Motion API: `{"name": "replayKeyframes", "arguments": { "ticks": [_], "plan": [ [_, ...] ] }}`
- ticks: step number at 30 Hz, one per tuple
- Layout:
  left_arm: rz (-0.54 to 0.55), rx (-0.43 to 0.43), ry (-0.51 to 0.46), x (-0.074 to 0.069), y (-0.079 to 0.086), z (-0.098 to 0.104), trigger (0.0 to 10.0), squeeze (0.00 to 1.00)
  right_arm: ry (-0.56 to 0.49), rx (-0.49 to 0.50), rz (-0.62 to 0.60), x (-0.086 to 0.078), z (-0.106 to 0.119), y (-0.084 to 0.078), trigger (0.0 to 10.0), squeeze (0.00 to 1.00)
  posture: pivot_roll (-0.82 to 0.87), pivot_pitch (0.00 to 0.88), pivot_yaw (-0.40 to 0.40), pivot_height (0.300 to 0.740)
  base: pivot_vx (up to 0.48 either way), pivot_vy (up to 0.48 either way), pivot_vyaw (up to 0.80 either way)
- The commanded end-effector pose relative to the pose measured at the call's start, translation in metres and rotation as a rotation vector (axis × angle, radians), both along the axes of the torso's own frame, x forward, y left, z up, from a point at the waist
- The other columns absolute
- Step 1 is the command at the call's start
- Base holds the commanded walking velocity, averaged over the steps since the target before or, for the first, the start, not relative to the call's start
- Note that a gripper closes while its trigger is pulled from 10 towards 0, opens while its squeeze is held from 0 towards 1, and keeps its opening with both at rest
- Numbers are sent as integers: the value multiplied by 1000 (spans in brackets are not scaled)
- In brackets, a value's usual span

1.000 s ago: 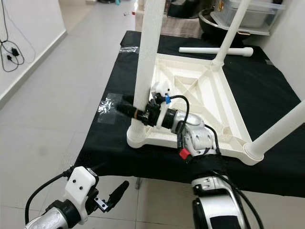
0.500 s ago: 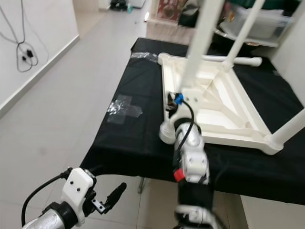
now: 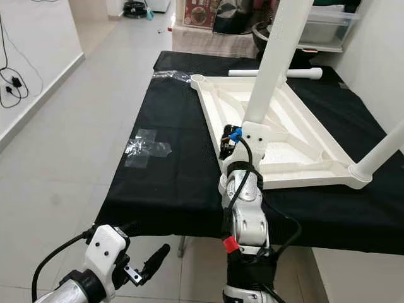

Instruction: Building children table

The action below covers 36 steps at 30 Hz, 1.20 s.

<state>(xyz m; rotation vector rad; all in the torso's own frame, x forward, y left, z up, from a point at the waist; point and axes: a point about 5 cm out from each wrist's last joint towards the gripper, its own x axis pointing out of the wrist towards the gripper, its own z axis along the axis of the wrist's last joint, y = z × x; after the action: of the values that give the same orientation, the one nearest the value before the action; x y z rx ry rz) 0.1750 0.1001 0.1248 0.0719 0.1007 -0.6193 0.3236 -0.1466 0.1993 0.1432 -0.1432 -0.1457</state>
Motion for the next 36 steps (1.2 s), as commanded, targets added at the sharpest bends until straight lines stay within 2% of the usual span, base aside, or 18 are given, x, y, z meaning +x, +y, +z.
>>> {"name": "replayKeyframes", "arguments": {
  "ticks": [1, 6, 8, 9, 11, 13, 16, 17, 18, 20, 22, 23, 24, 30, 31, 33, 35, 36],
  "plan": [
    [-5, -10, 16, 0, -1, -3, 10000, 0, -33, 26, 30, 7, 5, -10, 10000, 0, 125, 91, -106, 740, 0, 0, 0],
    [-4, -10, 15, 0, -1, -3, 10000, 0, -67, 22, 74, 12, 14, -20, 10000, 0, 121, 91, -108, 740, 0, 0, 0],
    [-4, -11, 15, 0, -2, -3, 10000, 0, -111, 40, 238, 20, 25, -24, 10000, 0, 122, 92, -108, 740, 0, 0, 0],
    [-4, -11, 15, 0, -2, -3, 10000, 0, -111, 40, 238, 20, 25, -24, 10000, 0, 122, 92, -108, 740, 0, 0, 0],
    [-4, -10, 13, 0, -2, -3, 10000, 0, -148, -27, 462, 25, 39, -26, 10000, 0, 132, 94, -112, 740, 0, 0, 0],
    [-4, -10, 13, 0, -2, -3, 10000, 0, -148, -27, 462, 25, 39, -26, 10000, 0, 132, 94, -112, 740, 0, 0, 0],
    [-3, -9, 11, 0, -2, -2, 10000, 0, -160, -39, 614, 27, 45, -25, 10000, 0, 131, 93, -111, 740, 0, 0, 0],
    [-3, -9, 11, 0, -2, -2, 10000, 0, -141, -34, 781, 23, 44, -18, 10000, 0, 130, 95, -113, 740, 0, 0, 0],
    [-3, -9, 11, 0, -2, -2, 10000, 0, -141, -34, 781, 23, 44, -18, 10000, 0, 130, 95, -113, 740, 0, 0, 0],
    [-3, -8, 11, -1, -1, -2, 10000, 0, -58, -77, 1173, 8, 32, -1, 10000, 0, 138, 97, -111, 740, 0, 0, 0],
    [-3, -8, 11, -1, -1, -2, 10000, 0, -58, -77, 1173, 8, 32, -1, 10000, 0, 138, 97, -111, 740, 0, 0, 0],
    [-3, -8, 11, -1, -1, -2, 10000, 0, -15, -106, 1351, -2, 24, 6, 10000, 0, 142, 97, -113, 740, 0, 0, 0],
    [-2, -7, 11, -1, -1, -2, 10000, 0, 26, -148, 1446, -6, 17, 12, 10000, 0, 145, 98, -115, 740, 0, 0, 0],
    [-1, -5, 10, -2, -1, -1, 10000, 0, 79, -210, 1519, 1, 7, 22, 10000, 0, 146, 100, -113, 740, 0, 0, 0],
    [-1, -5, 11, -2, -1, -1, 10000, 0, 65, -224, 1474, 7, 7, 24, 0, 0, 148, 99, -114, 740, 0, 0, 0],
    [-1, -5, 11, -2, -1, -1, 10000, 0, 52, -225, 1427, 12, 8, 25, 0, 0, 148, 99, -114, 740, 0, 0, 0],
    [0, -5, 12, -3, -1, -2, 10000, 0, 22, -230, 1282, 21, 10, 23, 0, 0, 148, 98, -114, 740, 0, 0, 0],
    [0, -5, 12, -3, -1, -2, 10000, 0, 22, -230, 1282, 21, 10, 23, 0, 0, 148, 98, -114, 740, 0, 0, 0]
  ]
}}
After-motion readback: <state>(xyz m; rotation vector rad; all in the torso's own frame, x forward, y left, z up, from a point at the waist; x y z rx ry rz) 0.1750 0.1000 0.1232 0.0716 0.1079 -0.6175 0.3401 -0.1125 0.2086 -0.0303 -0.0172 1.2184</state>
